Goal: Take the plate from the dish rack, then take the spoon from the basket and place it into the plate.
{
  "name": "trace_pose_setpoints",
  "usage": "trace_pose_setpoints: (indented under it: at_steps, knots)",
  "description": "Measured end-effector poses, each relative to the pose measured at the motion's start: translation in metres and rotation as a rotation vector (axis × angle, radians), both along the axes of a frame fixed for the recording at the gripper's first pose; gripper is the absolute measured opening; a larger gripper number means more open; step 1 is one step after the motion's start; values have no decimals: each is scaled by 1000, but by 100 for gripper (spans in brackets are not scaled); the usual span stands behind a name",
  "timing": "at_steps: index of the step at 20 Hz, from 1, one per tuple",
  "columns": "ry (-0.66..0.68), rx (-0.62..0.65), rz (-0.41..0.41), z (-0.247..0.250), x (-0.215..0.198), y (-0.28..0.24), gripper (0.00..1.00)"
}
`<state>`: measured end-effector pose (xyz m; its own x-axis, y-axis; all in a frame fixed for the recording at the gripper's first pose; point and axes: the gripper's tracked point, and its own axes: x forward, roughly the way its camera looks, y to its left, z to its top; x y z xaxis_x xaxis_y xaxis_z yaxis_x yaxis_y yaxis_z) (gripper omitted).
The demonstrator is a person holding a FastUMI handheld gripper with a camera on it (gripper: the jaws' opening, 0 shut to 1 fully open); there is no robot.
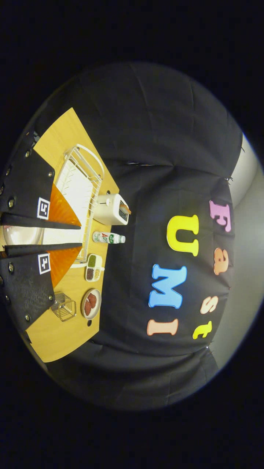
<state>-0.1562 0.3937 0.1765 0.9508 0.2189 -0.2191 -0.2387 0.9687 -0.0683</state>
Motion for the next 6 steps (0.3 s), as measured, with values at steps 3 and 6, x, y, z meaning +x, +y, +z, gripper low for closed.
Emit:
trace_pose_setpoints:
  at_steps: [3, 6]
  knots:
    - [-67, 24, -59, 31, 22, -21, 20]
    - [-122, 50, -121, 57, 41, -47, 20]
